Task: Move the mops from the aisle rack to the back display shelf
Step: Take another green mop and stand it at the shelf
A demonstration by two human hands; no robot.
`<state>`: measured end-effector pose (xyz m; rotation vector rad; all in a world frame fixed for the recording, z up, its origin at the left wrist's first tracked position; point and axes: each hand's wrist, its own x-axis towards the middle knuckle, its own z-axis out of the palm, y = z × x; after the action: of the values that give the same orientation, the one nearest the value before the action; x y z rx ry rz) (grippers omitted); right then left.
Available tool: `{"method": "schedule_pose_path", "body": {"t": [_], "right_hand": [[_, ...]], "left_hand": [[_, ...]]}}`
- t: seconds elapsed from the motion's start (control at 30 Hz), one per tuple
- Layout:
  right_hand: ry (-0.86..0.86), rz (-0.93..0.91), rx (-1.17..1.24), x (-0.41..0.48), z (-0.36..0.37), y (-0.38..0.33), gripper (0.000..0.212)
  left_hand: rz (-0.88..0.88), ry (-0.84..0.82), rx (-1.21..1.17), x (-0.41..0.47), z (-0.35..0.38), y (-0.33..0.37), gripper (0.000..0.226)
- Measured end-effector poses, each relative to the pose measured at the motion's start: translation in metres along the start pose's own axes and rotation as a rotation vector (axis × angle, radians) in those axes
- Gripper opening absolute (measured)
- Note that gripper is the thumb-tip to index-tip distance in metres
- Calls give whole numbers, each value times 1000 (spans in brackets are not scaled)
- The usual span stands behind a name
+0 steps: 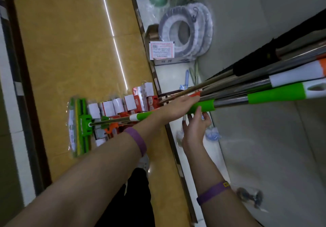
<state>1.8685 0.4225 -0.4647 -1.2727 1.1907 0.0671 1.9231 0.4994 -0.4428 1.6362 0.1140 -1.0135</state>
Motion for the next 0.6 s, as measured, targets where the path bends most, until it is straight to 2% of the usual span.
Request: {"method": "schedule_pose_path", "body": {"t": [0.1,0.2,0.33,0.47,0.6], "right_hand": [[-37,-12,-56,-2,-3,-3,41],[-81,-40,-66,-11,-2,-8,49],[-138,-70,-116,-27,6,-14,59],[-144,-87,-192,-52,17,-19,67],[-161,-146,-271,-85,25,-22,62]], "left_hand": [[-21,-10,-3,1,2,2,49],[-40,-37,22,-9,-7,7,55],[-44,-37,51,-23,-18,11,77],[-41,-5,142,-43,-33,9,67],[-38,-12,208,-72,-54,5,63]]}}
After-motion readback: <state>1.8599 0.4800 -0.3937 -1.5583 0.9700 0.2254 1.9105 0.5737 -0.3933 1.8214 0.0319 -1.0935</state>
